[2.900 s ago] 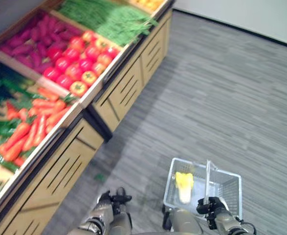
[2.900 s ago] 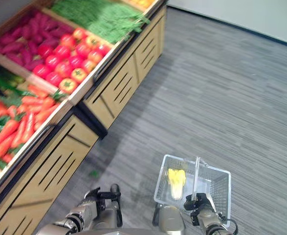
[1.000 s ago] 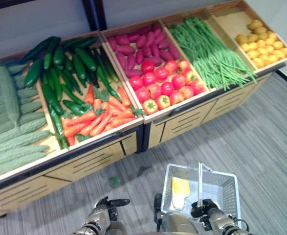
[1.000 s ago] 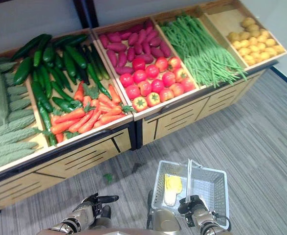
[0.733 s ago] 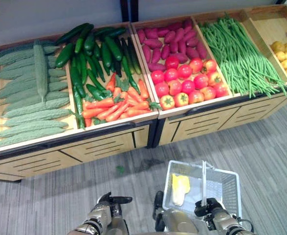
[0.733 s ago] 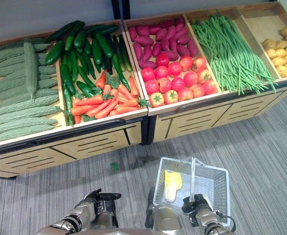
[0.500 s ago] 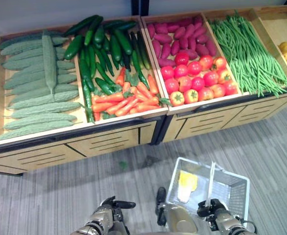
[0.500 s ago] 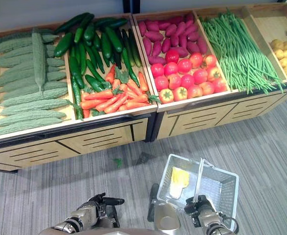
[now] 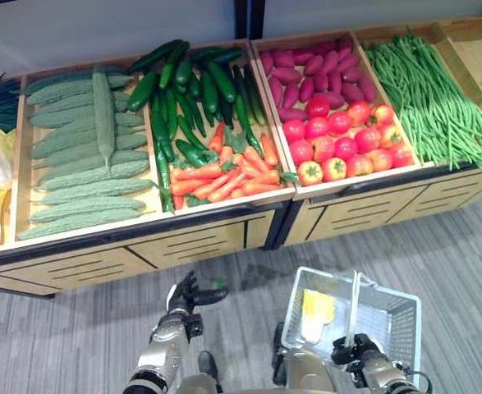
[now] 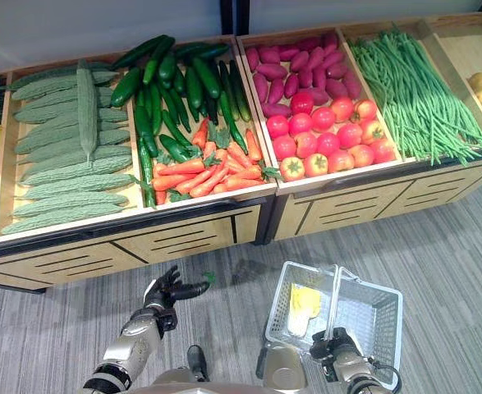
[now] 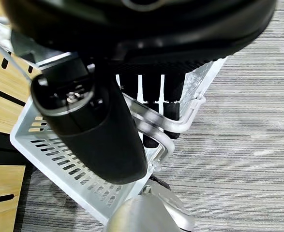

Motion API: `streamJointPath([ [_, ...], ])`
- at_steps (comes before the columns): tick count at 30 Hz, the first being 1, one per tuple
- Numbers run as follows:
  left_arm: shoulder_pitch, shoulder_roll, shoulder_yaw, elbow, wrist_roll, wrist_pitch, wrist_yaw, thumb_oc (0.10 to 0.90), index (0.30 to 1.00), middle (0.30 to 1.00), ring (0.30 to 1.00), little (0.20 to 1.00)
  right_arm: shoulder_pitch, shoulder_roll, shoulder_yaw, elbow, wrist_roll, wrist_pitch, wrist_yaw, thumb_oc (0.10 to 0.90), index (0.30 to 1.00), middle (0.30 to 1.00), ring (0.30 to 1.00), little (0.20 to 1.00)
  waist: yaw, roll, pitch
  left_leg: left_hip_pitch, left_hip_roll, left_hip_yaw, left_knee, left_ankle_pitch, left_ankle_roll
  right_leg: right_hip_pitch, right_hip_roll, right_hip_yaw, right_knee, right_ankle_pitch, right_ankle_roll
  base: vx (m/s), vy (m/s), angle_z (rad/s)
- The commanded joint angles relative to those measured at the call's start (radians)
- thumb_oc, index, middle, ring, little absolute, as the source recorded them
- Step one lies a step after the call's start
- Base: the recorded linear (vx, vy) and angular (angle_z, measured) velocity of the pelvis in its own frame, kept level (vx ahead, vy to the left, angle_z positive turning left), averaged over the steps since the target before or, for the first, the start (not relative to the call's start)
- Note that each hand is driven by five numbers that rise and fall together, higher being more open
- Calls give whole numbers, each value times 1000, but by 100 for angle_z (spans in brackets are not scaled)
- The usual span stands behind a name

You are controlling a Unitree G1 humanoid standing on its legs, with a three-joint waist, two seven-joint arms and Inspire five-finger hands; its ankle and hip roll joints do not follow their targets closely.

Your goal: Get the vegetables into the basket

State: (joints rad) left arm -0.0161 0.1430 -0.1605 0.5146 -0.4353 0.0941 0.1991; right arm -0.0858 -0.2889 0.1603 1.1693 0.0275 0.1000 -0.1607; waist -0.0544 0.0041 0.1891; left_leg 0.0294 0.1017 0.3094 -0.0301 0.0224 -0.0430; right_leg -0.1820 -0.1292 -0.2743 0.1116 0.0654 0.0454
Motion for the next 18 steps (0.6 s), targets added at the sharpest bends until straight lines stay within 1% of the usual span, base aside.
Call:
streamJointPath([
  [1, 5, 14, 44, -121, -18, -76, 12, 900, 1000, 1000, 1000, 1000, 40, -9, 21, 24, -26, 8, -10, 400, 300, 300, 300, 300, -4, -65, 13, -6, -1, -41, -53, 36, -42, 89, -48, 59, -116, 30, 110, 0, 0, 0],
  [3, 39, 14, 69, -271, -31, -102, 16, 900, 1000, 1000, 1000, 1000, 45, -7, 8, 13, -22, 0, -6, 400, 300, 300, 300, 300, 3, -67, 11, -2, -8, -46, -54, 29, -38, 91, -53, 59, -118, 33, 113, 0, 0, 0],
  [4, 41, 15, 69, -274, -31, -100, 16, 900, 1000, 1000, 1000, 1000, 46, -6, 8, 13, -22, 0, -5, 400, 300, 300, 300, 300, 3, -68, 11, -1, -8, -46, -54, 29, -38, 91, -53, 59, -118, 33, 114, 0, 0, 0],
  [5, 43, 22, 75, -309, -20, -107, 18, 900, 1000, 1000, 1000, 1000, 47, -6, 7, 13, -21, -3, -5, 400, 300, 300, 300, 300, 4, -68, 10, 1, -9, -46, -54, 27, -37, 92, -53, 59, -119, 33, 114, 0, 0, 0],
  [8, 44, 29, 103, -400, -13, -140, 29, 900, 1000, 1000, 1000, 1000, 49, -5, 6, 5, -21, -12, -3, 400, 300, 300, 300, 300, 6, -68, 8, 5, -9, -44, -56, 25, -38, 93, -54, 61, -123, 36, 117, 0, 0, 0],
  [9, 27, 38, 126, -440, 10, -160, 49, 900, 1000, 1000, 1000, 1000, 50, -5, 9, 3, -24, -20, -3, 400, 300, 300, 300, 300, 5, -69, 5, 10, -9, -41, -57, 24, -39, 93, -54, 64, -126, 39, 117, 0, 0, 0],
  [10, 17, 38, 133, -450, 14, -167, 62, 900, 1000, 1000, 1000, 1000, 47, -5, 15, 5, -30, -22, -3, 400, 300, 300, 300, 300, 5, -70, 4, 13, -8, -37, -57, 22, -39, 95, -53, 65, -128, 40, 117, -25, 7, -4],
  [11, -10, 61, 153, -486, 55, -182, 84, 900, 1000, 1000, 1000, 1000, 46, -6, 20, 9, -38, -25, -5, 400, 300, 300, 300, 300, 3, -68, 0, 17, -7, -32, -57, 20, -40, 95, -51, 68, -130, 41, 117, -20, 2, -5],
  [14, -33, 71, 166, -514, 87, -192, 106, 900, 1000, 1000, 1000, 1000, 44, -8, 23, 15, -42, -29, -8, 400, 300, 300, 300, 300, -2, -67, -4, 23, -5, -27, -57, 17, -42, 97, -49, 71, -132, 41, 116, -7, -4, -4],
  [18, -87, 120, 207, -557, 185, -204, 156, 900, 1000, 1000, 1000, 1000, 45, -14, 25, 28, -55, -32, -14, 400, 300, 300, 300, 300, -15, -60, -19, 37, 1, -15, -57, 16, -47, 108, -41, 74, -135, 38, 115, 3, -11, -10],
])
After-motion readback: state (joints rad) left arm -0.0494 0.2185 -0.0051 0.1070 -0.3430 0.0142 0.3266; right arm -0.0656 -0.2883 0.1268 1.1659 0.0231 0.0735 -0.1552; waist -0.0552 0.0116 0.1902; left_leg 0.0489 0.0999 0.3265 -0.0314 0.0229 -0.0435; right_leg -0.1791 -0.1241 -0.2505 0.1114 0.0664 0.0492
